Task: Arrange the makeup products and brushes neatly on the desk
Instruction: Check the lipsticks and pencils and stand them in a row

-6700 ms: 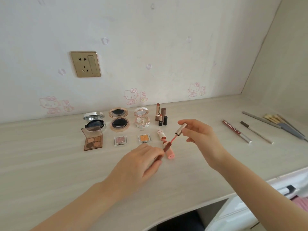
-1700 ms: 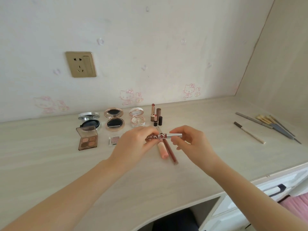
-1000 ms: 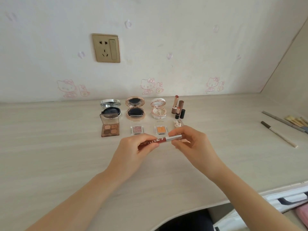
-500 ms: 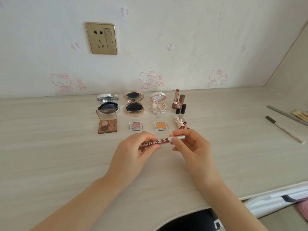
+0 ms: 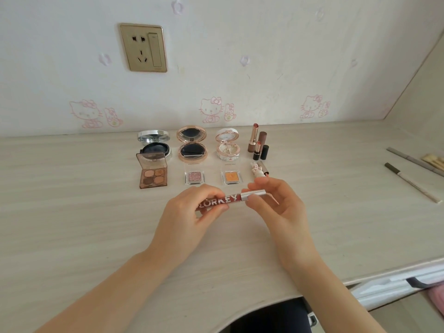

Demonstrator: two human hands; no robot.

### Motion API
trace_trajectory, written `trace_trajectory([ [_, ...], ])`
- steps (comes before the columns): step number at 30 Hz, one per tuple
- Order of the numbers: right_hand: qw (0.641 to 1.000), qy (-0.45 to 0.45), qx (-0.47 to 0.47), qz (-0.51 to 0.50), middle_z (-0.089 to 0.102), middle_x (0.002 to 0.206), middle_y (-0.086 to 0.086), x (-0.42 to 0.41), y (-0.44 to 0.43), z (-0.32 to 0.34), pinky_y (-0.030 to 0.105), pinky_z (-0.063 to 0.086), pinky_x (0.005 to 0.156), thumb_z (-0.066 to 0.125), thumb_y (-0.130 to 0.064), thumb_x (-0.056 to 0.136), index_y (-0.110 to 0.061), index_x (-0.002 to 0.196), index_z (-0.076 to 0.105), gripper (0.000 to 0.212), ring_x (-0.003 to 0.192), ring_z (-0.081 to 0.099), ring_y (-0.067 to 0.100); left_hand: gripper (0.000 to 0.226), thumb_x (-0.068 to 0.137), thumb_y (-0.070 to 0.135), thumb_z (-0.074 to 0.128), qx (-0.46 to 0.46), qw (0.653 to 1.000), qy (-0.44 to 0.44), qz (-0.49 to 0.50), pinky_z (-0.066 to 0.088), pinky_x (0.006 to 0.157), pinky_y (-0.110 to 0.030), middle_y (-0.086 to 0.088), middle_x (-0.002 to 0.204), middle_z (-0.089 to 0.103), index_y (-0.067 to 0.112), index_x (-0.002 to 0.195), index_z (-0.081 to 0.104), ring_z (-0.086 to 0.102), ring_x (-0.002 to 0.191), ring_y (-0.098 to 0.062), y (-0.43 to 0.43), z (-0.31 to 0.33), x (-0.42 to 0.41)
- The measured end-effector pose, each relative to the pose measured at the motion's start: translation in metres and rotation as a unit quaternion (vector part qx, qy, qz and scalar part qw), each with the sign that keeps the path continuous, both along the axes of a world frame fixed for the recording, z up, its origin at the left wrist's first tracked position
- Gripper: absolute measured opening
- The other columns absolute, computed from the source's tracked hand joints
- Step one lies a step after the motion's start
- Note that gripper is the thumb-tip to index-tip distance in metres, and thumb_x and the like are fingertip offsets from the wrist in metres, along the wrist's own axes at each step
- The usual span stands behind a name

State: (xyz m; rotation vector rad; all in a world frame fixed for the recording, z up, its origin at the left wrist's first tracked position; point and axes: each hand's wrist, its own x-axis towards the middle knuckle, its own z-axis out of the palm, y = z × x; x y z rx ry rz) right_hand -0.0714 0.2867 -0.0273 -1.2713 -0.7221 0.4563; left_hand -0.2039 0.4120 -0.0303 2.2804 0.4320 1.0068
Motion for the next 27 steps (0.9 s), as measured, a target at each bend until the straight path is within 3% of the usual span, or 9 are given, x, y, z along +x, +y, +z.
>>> trace_trajectory([
  [3, 1.0, 0.023, -0.007, -0.01, 0.071, 0.088, 0.002, -0.0006, 0.0011, 0.0001, 0.024, 0.056, 0.072, 0.065, -0.014, 0.089, -0.019, 0.09, 0.069, 0.006, 0.083, 0.07, 0.018, 0.018, 0.079, 0.038, 0.067, -0.011, 1.0, -0.005, -0.01, 0.048, 0.073, -0.02, 0.016, 0.084, 0.066, 0.026, 0.093, 0.066, 0.063, 0.079, -0.007, -0.0009, 0.0001, 0.0003],
  [5, 1.0, -0.004, -0.009, -0.012, 0.07, 0.086, 0.001, -0.002, 0.0013, 0.0006, 0.024, 0.055, 0.072, 0.064, -0.01, 0.089, -0.021, 0.086, 0.069, 0.012, 0.082, 0.07, 0.018, 0.017, 0.08, 0.038, 0.067, -0.011, 1.0, -0.002, -0.011, 0.048, 0.073, -0.02, 0.016, 0.084, 0.066, 0.027, 0.093, 0.065, 0.063, 0.079, -0.007, -0.0007, -0.0006, 0.0001],
  [8, 0.999, -0.031, 0.008, -0.001, 0.07, 0.095, 0.001, -0.0025, 0.0002, 0.0016, 0.026, 0.056, 0.078, 0.062, 0.003, 0.087, -0.018, 0.097, 0.065, 0.024, 0.087, 0.068, 0.016, 0.015, 0.081, 0.038, 0.067, -0.013, 1.0, -0.003, -0.005, 0.047, 0.072, -0.018, 0.017, 0.084, 0.066, 0.029, 0.093, 0.065, 0.062, 0.08, -0.003, -0.0001, -0.0009, -0.0004],
  [11, 1.0, -0.006, 0.005, -0.003, 0.07, 0.097, -0.002, -0.0011, 0.0003, 0.0006, 0.029, 0.057, 0.079, 0.067, -0.006, 0.086, -0.016, 0.1, 0.064, 0.017, 0.088, 0.068, 0.017, 0.014, 0.08, 0.033, 0.071, -0.009, 1.0, -0.014, -0.011, 0.048, 0.071, -0.019, 0.016, 0.084, 0.066, 0.029, 0.092, 0.065, 0.063, 0.079, -0.005, 0.0, -0.0005, -0.0002],
  [14, 1.0, 0.024, -0.008, -0.002, 0.07, 0.084, 0.003, -0.0018, 0.0014, 0.0003, 0.026, 0.056, 0.072, 0.067, -0.013, 0.086, -0.017, 0.086, 0.067, 0.004, 0.082, 0.071, 0.021, 0.015, 0.08, 0.031, 0.073, -0.004, 1.0, -0.013, -0.017, 0.048, 0.072, -0.022, 0.015, 0.085, 0.066, 0.03, 0.092, 0.064, 0.063, 0.078, -0.008, -0.0004, -0.0007, -0.0003],
  [18, 1.0, -0.021, 0.009, 0.02, 0.069, 0.094, 0.007, -0.0028, -0.0006, 0.0016, 0.028, 0.056, 0.078, 0.063, 0.003, 0.086, -0.013, 0.089, 0.065, 0.017, 0.09, 0.069, 0.02, 0.014, 0.082, 0.038, 0.068, -0.008, 1.0, -0.01, -0.012, 0.048, 0.072, -0.024, 0.015, 0.085, 0.066, 0.03, 0.093, 0.065, 0.063, 0.08, -0.007, 0.0009, -0.002, -0.0004],
  [21, 1.0, -0.014, 0.007, 0.019, 0.07, 0.101, 0.003, -0.0014, -0.0008, 0.001, 0.032, 0.056, 0.084, 0.068, -0.004, 0.085, -0.016, 0.098, 0.062, 0.019, 0.096, 0.068, 0.021, 0.015, 0.08, 0.034, 0.071, 0.002, 1.0, -0.018, -0.014, 0.048, 0.072, -0.017, 0.016, 0.086, 0.066, 0.032, 0.092, 0.064, 0.063, 0.079, -0.004, 0.0013, -0.0006, 0.0001],
  [23, 1.0, 0.018, 0.003, 0.005, 0.072, 0.093, 0.001, -0.0008, 0.0005, -0.0002, 0.032, 0.057, 0.08, 0.07, -0.013, 0.084, -0.012, 0.098, 0.061, 0.016, 0.088, 0.07, 0.02, 0.015, 0.079, 0.031, 0.071, 0.007, 1.0, -0.016, -0.013, 0.047, 0.072, -0.016, 0.016, 0.085, 0.065, 0.031, 0.091, 0.063, 0.062, 0.078, -0.005, 0.0012, -0.0007, 0.0],
  [27, 1.0, 0.005, 0.014, 0.005, 0.071, 0.086, 0.004, -0.0012, 0.0003, 0.0002, 0.029, 0.057, 0.075, 0.068, -0.003, 0.084, -0.012, 0.093, 0.063, 0.014, 0.084, 0.07, 0.018, 0.015, 0.082, 0.039, 0.066, -0.011, 1.0, -0.008, -0.012, 0.047, 0.072, -0.02, 0.016, 0.086, 0.066, 0.029, 0.093, 0.064, 0.062, 0.081, -0.006, 0.0012, -0.0019, -0.0012],
])
